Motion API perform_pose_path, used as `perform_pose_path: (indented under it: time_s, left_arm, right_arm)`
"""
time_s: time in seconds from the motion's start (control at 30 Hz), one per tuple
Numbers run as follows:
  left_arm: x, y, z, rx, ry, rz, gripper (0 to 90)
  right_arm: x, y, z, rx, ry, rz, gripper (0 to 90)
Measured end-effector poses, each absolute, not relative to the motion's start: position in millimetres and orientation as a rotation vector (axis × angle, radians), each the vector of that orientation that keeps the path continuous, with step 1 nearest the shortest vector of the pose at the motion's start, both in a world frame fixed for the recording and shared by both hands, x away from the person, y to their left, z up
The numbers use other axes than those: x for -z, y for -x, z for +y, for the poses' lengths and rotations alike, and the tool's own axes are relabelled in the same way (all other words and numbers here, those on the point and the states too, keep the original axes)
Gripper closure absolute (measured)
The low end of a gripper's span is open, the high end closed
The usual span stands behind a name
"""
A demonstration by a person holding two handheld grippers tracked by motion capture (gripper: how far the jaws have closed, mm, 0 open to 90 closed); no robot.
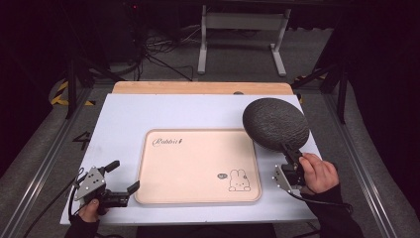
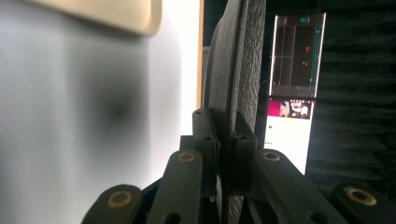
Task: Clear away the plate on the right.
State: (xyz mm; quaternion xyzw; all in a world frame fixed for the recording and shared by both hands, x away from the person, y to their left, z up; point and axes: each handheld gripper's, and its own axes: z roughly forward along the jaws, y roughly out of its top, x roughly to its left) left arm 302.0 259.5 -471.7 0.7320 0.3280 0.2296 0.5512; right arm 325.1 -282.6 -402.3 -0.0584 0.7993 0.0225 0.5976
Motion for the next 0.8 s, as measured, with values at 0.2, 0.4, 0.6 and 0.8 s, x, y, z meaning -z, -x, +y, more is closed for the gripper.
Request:
perform_pose_path:
  time_s: [0.2, 0.4, 0.6, 0.8]
  left_arm:
    - [472, -302, 260, -0.544, -1.732, 0.774, 0.4]
    - [472, -302, 259, -0.544, -1.73, 0.774, 0.4]
    - [472, -302, 259, -0.544, -1.731, 0.773, 0.5]
    - [472, -302, 259, -0.542, -1.729, 0.776, 0.4]
  right_arm:
    - [394, -319, -263, -0.102, 0.144, 1.855, 85.8]
    - [391, -311, -240, -0.148, 0.213, 1.846, 85.4]
    - [390, -306, -223, -0.182, 0.262, 1.843, 85.2]
    - [389, -303, -213, -0.203, 0.29, 1.84, 84.8]
